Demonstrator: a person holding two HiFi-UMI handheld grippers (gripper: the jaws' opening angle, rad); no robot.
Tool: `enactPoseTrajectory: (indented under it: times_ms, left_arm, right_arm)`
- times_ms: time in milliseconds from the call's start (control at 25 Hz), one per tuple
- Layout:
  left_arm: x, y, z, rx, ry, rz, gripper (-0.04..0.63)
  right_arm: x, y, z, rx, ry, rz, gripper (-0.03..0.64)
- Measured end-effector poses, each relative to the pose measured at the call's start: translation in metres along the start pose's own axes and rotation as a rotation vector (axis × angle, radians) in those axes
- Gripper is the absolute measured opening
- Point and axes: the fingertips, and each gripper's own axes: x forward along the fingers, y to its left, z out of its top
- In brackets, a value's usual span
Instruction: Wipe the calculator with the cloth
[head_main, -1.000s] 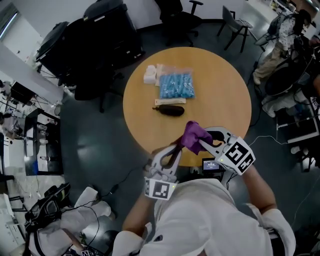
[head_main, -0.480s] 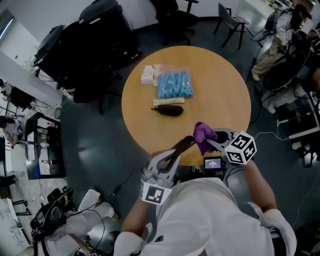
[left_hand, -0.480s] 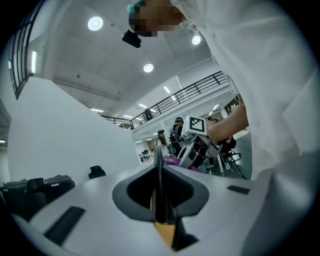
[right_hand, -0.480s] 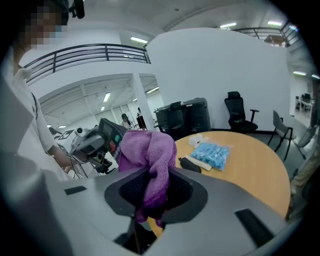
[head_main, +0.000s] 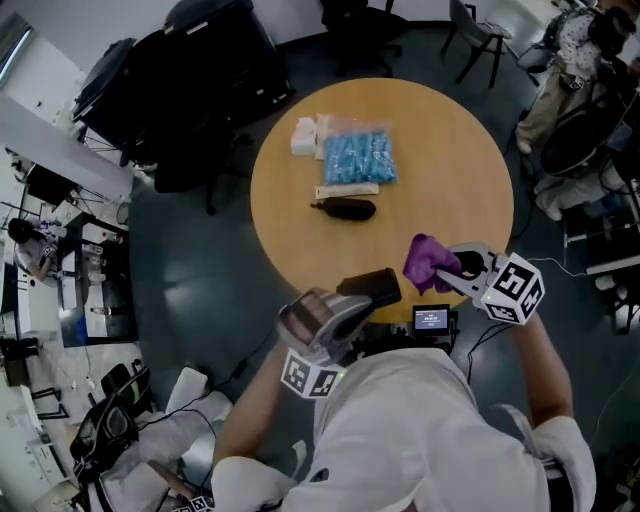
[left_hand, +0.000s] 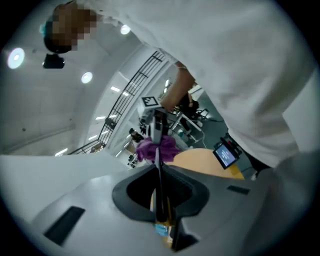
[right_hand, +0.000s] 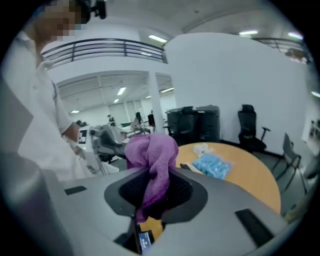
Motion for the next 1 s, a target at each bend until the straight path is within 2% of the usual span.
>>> enactPoseTrajectory:
  times_ms: [120, 200, 280, 360, 480, 720, 1000]
  left_arm:
    - [0.004, -0.006, 0.002, 0.184, -0.035, -0.073, 0.046]
    - [0.005, -0.006, 0.012, 0.292, -0.072, -0.093, 0.046]
    - [0.004, -0.005, 0.027, 0.377, -0.114, -0.104, 0.046]
    - [0.002, -0.008, 0.04, 0.478, -0.145, -0.105, 0.046]
    - [-0.001, -0.013, 0.052, 0.583, -0.177, -0.095, 0.046]
    - [-0.001, -0.019, 0.074, 0.661, -0.213, -0.091, 0.046]
    - [-0.011, -0.022, 0.083, 0.748, -0.214, -0.097, 0.046]
  right_arm:
    - [0.0, 0.044, 0.037, -0.233, 0.058, 0.118, 0.084]
    - [0.008, 0.068, 0.04, -0.368, 0.146, 0.176, 0.084]
    - [0.016, 0.087, 0.037, -0.457, 0.222, 0.23, 0.084]
    - [0.021, 0.1, 0.035, -0.501, 0.255, 0.272, 0.084]
    - [0.021, 0.108, 0.041, -0.522, 0.254, 0.3, 0.084]
    - [0.028, 0.111, 0.057, -0.523, 0.262, 0.312, 0.084]
    - [0.029, 0.113, 0.06, -0.357, 0.284, 0.4, 0.084]
